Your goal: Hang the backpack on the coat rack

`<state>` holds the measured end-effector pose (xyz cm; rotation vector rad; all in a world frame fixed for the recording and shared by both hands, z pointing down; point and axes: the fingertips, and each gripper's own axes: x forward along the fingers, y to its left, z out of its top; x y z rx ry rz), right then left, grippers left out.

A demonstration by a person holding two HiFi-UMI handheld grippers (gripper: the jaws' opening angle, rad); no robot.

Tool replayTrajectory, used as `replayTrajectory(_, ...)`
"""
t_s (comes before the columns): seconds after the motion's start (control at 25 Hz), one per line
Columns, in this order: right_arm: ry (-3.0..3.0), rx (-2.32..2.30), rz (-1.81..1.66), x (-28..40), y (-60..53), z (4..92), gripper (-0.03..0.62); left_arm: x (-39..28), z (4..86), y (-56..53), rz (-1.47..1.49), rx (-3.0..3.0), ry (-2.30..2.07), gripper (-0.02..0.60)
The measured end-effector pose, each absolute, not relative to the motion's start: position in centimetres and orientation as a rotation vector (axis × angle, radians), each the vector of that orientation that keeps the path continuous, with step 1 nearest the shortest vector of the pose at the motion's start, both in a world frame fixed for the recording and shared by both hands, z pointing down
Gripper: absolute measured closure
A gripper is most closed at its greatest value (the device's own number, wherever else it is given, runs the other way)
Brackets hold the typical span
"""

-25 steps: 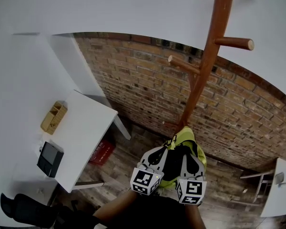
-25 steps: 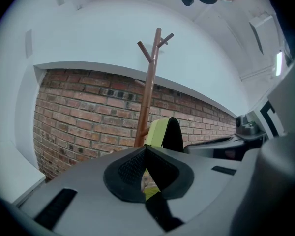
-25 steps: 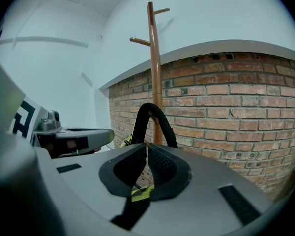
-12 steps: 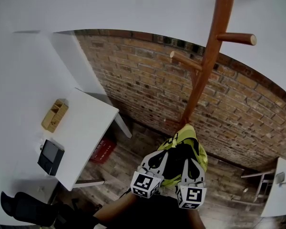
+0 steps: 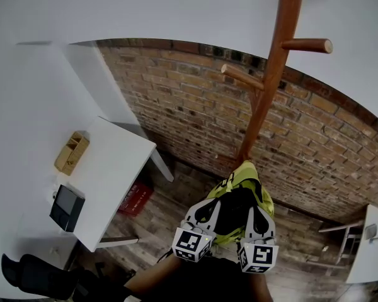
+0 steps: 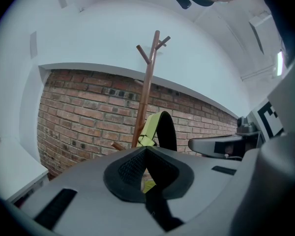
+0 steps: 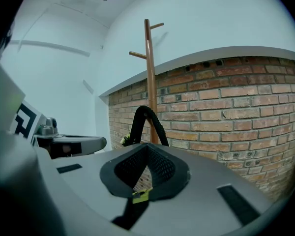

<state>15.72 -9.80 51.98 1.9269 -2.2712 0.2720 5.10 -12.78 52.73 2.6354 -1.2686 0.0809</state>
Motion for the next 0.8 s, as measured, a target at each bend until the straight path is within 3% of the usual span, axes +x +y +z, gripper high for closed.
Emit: replayTrajectory(0.8, -2.31, 1.893, 0.29, 15.2, -10.5, 52.09, 0.583, 4.78, 52.19, -13.46, 0.074, 2.63, -1.301, 0.575)
